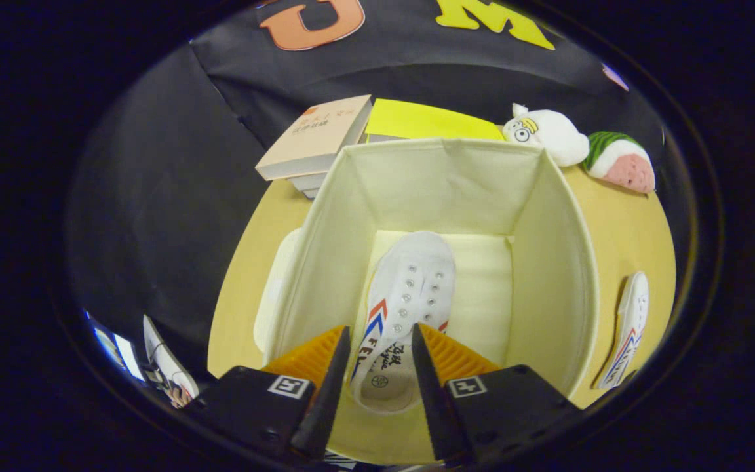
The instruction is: Open the storage box then place both shoes into the box .Put the left shoe in first, then the right shoe, with the right side of both shoes facing outward in a uniform manner.
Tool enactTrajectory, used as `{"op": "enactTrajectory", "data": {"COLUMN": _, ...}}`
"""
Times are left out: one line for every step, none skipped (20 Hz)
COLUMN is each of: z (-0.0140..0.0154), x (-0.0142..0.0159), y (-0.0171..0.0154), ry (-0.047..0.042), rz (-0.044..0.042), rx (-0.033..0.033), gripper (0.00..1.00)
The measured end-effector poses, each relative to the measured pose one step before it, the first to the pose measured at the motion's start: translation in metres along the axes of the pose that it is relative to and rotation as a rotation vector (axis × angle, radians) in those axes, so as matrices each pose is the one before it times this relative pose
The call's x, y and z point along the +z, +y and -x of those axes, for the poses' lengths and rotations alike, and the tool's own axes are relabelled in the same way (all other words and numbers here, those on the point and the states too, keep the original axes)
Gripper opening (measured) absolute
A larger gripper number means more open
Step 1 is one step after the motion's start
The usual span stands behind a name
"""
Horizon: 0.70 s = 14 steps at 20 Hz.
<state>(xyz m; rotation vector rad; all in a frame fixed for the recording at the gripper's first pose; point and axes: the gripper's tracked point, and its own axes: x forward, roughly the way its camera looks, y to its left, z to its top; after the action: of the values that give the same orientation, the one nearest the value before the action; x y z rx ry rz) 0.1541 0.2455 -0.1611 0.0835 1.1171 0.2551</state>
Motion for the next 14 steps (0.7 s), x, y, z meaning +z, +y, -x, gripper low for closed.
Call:
{"op": "enactTrajectory", "data": {"z": 0.00622, "x": -0.00155, "y": -0.00171, "ry": -0.01428, "rz": -0.0088, "rx": 0.00676, "gripper": 0.77}}
{"op": "enactTrajectory", "data": {"z": 0.0071, "x": -0.00054, "y": -0.00462, "ry": -0.01322, "rz": -0.01003, "rx": 0.00008, "gripper": 0.77}}
{"op": "enactTrajectory", "data": {"z": 0.00866, "x": -0.00088, "y": -0.00737, "ry": -0.02161, "rz": -0.01087, "rx": -0.00884, "gripper": 0.78}}
{"op": "enactTrajectory", "data": {"z": 0.00882, "x": -0.00091, "y": -0.00765, "ry": -0.02647, "rz": -0.01095, "rx": -0.01183, "gripper": 0.78}}
{"op": "enactTrajectory", "data": {"z": 0.01146, "x": -0.00129, "y": -0.01077, "ry": -0.02642, "rz": -0.00801, "rx": -0.03296, "gripper": 0.81}}
{"op": "enactTrajectory", "data": {"z": 0.01209, "x": -0.00218, "y": -0.00875, "ry": -0.02413, "rz": 0.00605, "rx": -0.02399, "gripper": 0.86}}
{"op": "enactTrajectory", "data": {"z": 0.00928, "x": 0.00009, "y": -0.00387, "ry": -0.02499, "rz": 0.0145, "rx": 0.00084, "gripper": 0.98}}
{"op": "enactTrajectory", "data": {"z": 0.01103, "x": 0.00162, "y": -0.00369, "ry": -0.03867, "rz": 0.01137, "rx": 0.00655, "gripper": 0.98}}
{"op": "enactTrajectory", "data": {"z": 0.01511, "x": 0.0016, "y": -0.00535, "ry": -0.03889, "rz": 0.00109, "rx": -0.00299, "gripper": 0.98}}
{"op": "enactTrajectory", "data": {"z": 0.01393, "x": 0.00137, "y": -0.00858, "ry": -0.03579, "rz": -0.00495, "rx": -0.01191, "gripper": 0.98}}
{"op": "enactTrajectory", "data": {"z": 0.01263, "x": 0.00014, "y": -0.00742, "ry": -0.03052, "rz": -0.00561, "rx": -0.00174, "gripper": 0.98}}
{"op": "enactTrajectory", "data": {"z": 0.01202, "x": 0.00131, "y": -0.00703, "ry": -0.02794, "rz": -0.0065, "rx": 0.00286, "gripper": 0.98}}
{"op": "enactTrajectory", "data": {"z": 0.01096, "x": 0.00139, "y": -0.00982, "ry": -0.02273, "rz": -0.0059, "rx": -0.00413, "gripper": 0.98}}
{"op": "enactTrajectory", "data": {"z": 0.00979, "x": 0.00026, "y": -0.01211, "ry": -0.01596, "rz": -0.00072, "rx": -0.01526, "gripper": 0.98}}
